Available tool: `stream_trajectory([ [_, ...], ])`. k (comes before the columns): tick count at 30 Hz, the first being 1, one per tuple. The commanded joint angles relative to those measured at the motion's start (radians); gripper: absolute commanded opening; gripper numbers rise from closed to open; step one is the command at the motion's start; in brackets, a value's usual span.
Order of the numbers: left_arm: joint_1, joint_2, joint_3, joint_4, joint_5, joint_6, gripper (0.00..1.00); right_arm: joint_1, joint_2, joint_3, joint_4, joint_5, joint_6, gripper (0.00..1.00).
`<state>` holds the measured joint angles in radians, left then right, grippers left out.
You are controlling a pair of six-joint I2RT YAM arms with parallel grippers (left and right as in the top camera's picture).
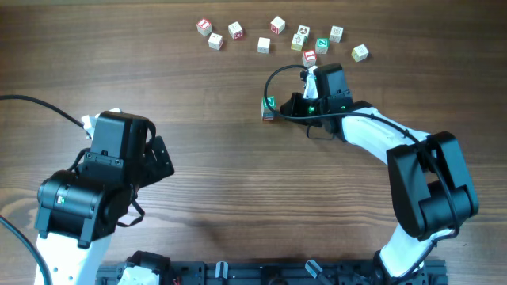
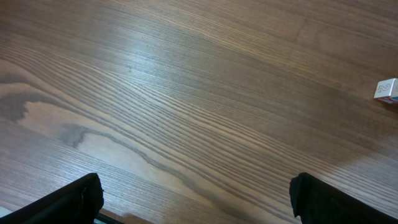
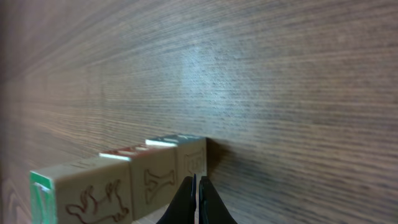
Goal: Form a tower
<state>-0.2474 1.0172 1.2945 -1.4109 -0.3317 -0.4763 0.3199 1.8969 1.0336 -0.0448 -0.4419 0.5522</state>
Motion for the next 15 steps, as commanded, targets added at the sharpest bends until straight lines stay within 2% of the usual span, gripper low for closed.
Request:
stream_trajectory([
  [1,0.005,0.0,-0.003,0.0,0.001,-0.01,1.0,0.002,0.03,-0.007,0.021,-0.024,-0.013,0.04],
  [15,0.005,0.0,-0.003,0.0,0.001,-0.01,1.0,0.018,0.03,-0.007,-0.005,-0.058,-0.014,0.04],
])
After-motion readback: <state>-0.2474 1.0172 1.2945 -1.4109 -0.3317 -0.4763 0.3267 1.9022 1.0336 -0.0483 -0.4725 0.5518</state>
